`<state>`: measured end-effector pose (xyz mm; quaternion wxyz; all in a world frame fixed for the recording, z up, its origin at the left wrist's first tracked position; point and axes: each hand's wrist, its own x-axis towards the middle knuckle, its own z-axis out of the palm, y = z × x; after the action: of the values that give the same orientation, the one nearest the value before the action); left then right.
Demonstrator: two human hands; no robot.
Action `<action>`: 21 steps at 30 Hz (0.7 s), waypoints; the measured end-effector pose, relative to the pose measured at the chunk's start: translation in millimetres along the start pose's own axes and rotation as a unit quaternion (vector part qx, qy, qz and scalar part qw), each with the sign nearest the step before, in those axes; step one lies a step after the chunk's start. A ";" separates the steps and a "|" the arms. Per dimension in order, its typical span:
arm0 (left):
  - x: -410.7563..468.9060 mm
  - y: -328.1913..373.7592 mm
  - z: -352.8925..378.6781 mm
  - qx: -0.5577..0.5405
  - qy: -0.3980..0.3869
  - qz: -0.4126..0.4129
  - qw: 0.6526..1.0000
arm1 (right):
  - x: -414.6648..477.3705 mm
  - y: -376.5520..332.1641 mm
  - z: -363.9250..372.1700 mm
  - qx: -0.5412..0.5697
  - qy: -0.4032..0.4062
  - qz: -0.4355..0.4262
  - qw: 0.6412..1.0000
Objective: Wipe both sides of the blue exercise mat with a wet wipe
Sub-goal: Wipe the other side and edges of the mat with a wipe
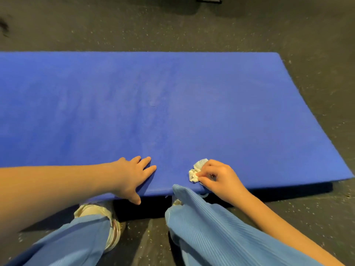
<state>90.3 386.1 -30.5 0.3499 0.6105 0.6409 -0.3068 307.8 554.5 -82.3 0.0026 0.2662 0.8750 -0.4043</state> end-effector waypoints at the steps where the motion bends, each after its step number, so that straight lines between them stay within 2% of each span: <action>1: 0.9 1.1 -1.6 -0.005 0.010 -0.003 1.000 | -0.8 1.7 -1.3 -0.014 0.013 0.004 1.000; 5: 3.3 13.7 6.0 -0.039 0.073 -0.033 0.996 | -1.3 5.6 0.3 -0.092 0.081 -0.021 0.992; 11: 4.4 15.8 9.4 -0.057 0.117 -0.049 0.990 | -20.7 21.1 -18.0 -0.204 -0.007 -0.155 0.967; 15: 2.1 22.4 9.4 -0.038 0.087 -0.054 0.994 | -24.8 31.3 -14.7 -0.298 -0.008 -0.187 0.936; 17: -4.2 20.5 8.5 -0.036 0.082 -0.056 0.994 | -20.2 33.0 -8.3 -0.289 0.032 -0.200 0.936; 21: -14.8 14.4 5.9 -0.032 0.127 -0.063 0.989 | -6.8 23.5 -15.2 -0.231 0.077 -0.215 0.946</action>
<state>105.2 373.7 -21.2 0.2650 0.5911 0.7270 -0.2277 327.9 574.7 -87.2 -0.0908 0.0940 0.9784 -0.1599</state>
